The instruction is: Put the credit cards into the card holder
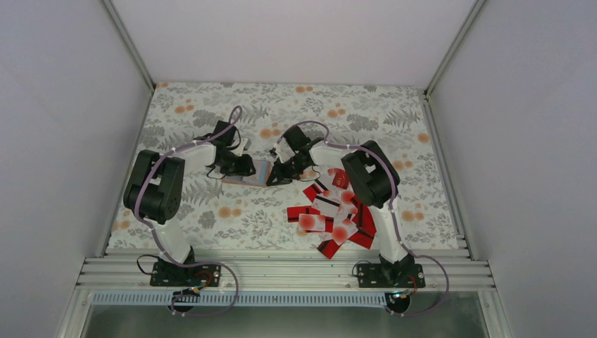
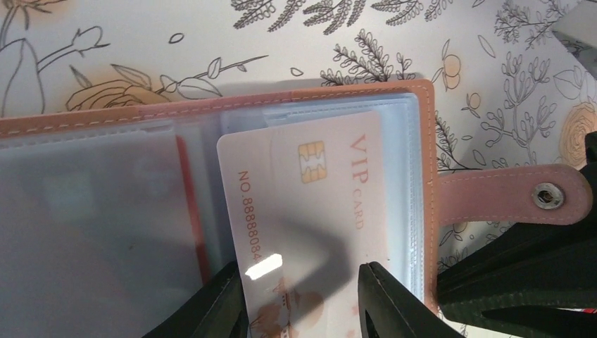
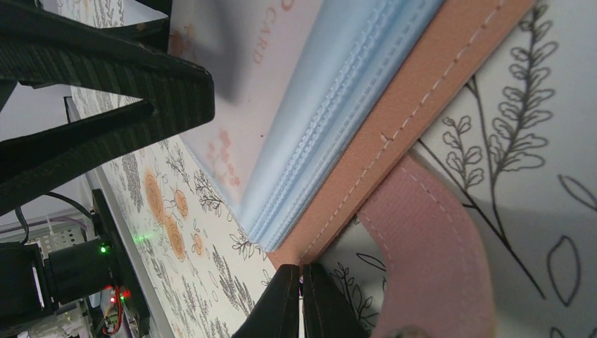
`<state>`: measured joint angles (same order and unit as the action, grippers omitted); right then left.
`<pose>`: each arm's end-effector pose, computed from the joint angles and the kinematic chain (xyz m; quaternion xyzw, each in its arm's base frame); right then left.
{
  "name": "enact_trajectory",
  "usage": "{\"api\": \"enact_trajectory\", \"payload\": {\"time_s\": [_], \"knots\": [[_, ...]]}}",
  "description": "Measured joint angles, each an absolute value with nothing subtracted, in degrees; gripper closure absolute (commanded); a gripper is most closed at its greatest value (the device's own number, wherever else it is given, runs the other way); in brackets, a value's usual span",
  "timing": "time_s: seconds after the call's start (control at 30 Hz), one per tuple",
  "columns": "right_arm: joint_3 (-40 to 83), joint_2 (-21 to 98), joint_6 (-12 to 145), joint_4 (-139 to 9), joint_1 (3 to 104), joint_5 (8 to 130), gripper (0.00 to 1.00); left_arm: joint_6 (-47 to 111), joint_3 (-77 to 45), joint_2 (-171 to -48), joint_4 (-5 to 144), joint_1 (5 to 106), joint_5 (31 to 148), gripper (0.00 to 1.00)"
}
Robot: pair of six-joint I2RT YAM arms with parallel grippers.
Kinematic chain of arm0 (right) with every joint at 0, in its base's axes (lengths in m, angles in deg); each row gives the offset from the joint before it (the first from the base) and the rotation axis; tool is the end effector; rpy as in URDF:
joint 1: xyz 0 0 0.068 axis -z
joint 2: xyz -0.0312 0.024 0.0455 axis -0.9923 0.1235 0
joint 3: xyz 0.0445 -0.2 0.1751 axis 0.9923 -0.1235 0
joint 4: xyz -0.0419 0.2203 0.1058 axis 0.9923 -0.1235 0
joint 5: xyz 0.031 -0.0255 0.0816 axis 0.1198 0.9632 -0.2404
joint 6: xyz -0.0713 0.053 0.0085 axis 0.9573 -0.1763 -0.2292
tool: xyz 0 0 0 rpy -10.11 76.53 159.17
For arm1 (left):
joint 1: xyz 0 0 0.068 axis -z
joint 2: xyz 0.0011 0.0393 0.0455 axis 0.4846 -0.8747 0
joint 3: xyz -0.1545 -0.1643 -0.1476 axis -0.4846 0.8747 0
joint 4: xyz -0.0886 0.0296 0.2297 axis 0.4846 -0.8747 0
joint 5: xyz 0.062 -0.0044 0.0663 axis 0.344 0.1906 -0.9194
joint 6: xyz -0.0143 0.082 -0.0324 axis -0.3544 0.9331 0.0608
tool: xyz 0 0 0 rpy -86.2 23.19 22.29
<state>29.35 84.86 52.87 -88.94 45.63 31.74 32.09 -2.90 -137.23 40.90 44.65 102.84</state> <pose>0.3110 0.3068 0.0839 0.2036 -0.8885 -0.4103 0.0277 0.3153 -0.1191 0.1131 0.0652 0.9659 -0.2204 0.1194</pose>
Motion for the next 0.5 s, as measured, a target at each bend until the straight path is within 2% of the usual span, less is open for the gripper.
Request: {"api": "enact_trajectory", "payload": {"time_s": [0.33,0.5], "knots": [[30.9,85.7,52.9,-90.4,45.6,31.5,0.96,35.5,-4.8,-138.4,39.5,45.3,104.5,0.56],[32.0,86.2,52.9,-91.4,45.5,31.5,0.96,35.4,-5.9,-139.1,39.0,47.0,105.1,0.5]]}}
